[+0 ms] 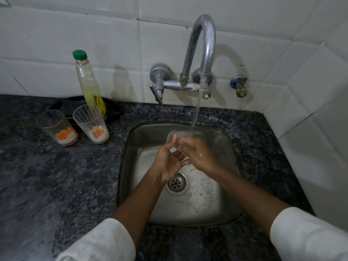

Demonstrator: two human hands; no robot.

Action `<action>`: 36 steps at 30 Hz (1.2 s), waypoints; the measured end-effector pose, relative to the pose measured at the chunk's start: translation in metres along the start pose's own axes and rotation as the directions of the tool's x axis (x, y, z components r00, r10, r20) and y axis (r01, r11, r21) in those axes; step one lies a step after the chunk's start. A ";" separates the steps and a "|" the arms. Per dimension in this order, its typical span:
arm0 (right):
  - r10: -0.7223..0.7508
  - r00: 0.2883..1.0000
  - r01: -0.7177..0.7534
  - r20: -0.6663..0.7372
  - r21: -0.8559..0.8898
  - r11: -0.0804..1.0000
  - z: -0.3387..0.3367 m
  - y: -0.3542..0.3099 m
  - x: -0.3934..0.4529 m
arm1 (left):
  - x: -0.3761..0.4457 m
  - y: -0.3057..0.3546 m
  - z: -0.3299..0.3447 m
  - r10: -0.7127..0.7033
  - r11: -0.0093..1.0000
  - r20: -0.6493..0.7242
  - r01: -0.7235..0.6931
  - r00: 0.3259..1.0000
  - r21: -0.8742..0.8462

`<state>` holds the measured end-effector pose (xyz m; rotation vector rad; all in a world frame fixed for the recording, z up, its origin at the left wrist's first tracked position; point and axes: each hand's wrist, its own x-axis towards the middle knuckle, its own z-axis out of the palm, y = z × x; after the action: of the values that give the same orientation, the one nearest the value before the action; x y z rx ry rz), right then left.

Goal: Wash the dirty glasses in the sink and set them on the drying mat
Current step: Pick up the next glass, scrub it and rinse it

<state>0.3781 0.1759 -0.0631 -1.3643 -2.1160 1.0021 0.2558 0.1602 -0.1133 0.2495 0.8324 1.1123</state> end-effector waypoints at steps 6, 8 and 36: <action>-0.161 0.947 0.294 0.277 -0.554 0.779 -0.006 -0.002 -0.009 | 0.008 0.004 -0.006 -0.059 0.993 -0.091 0.068 0.994 0.098; -0.143 0.950 0.277 0.276 -0.543 0.792 -0.006 0.002 -0.011 | 0.006 0.002 -0.009 -0.101 0.985 -0.055 0.107 0.993 0.134; -0.114 0.989 0.137 0.097 -0.279 0.950 0.005 -0.002 -0.008 | 0.000 0.007 -0.005 0.019 1.000 -0.035 -0.019 0.999 -0.013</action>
<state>0.3765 0.1667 -0.0642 -1.3151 -2.4491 0.7322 0.2471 0.1625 -0.1129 0.2279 0.8545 1.1426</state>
